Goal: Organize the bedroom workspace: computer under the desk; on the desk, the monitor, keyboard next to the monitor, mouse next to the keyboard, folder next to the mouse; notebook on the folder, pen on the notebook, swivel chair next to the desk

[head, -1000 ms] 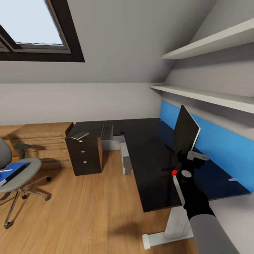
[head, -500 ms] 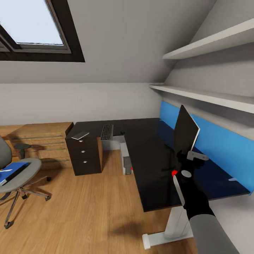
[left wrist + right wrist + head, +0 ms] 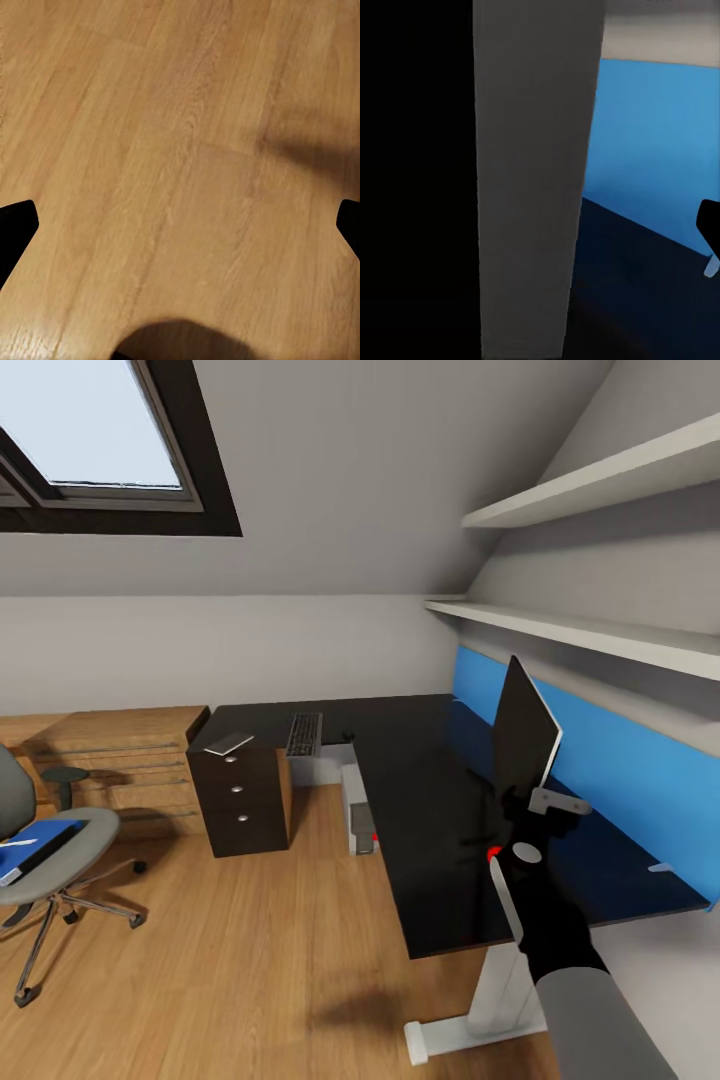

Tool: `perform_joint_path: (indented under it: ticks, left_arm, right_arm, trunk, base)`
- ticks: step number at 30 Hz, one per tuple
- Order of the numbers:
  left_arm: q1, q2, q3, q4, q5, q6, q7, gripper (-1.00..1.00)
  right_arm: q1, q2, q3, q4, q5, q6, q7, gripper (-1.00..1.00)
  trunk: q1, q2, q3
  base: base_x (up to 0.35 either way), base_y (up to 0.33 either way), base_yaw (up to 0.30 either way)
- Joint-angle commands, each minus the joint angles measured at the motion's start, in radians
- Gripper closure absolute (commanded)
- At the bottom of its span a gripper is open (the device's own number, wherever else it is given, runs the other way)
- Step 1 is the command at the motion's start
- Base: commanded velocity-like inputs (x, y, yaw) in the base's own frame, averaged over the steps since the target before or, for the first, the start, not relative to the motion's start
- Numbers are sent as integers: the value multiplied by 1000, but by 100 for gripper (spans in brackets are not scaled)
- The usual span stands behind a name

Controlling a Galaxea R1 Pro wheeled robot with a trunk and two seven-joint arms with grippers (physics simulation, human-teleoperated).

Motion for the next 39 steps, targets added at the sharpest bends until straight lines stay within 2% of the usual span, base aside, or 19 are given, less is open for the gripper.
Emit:
perform_joint_path:
  ticks: [1, 13, 34, 39]
  left_arm:
    - [0, 0, 0, -1, 9, -1, 1, -100]
    - [0, 0, 0, -2, 9, -1, 1, -100]
    - [0, 0, 0, -4, 9, -2, 1, -100]
    - [0, 0, 0, -7, 9, -2, 1, -100]
  right_arm:
    - [-1, 1, 1, -1, 12, 8, -2, -100]
    - [0, 1, 19, 8, 12, 8, -1, -100]
    - [0, 1, 19, 61, 10, 8, 20, -100]
    - [3, 0, 17, 77, 6, -50, 62, -100]
  trunk:
    - [0, -1, -1]
    - [0, -1, -1]
    - [0, -1, -1]
    - [0, -1, -1]
  base:
    - [0, 0, 0]
    - [-91, 0, 0]
    - [-2, 0, 0]
    - [0, 0, 0]
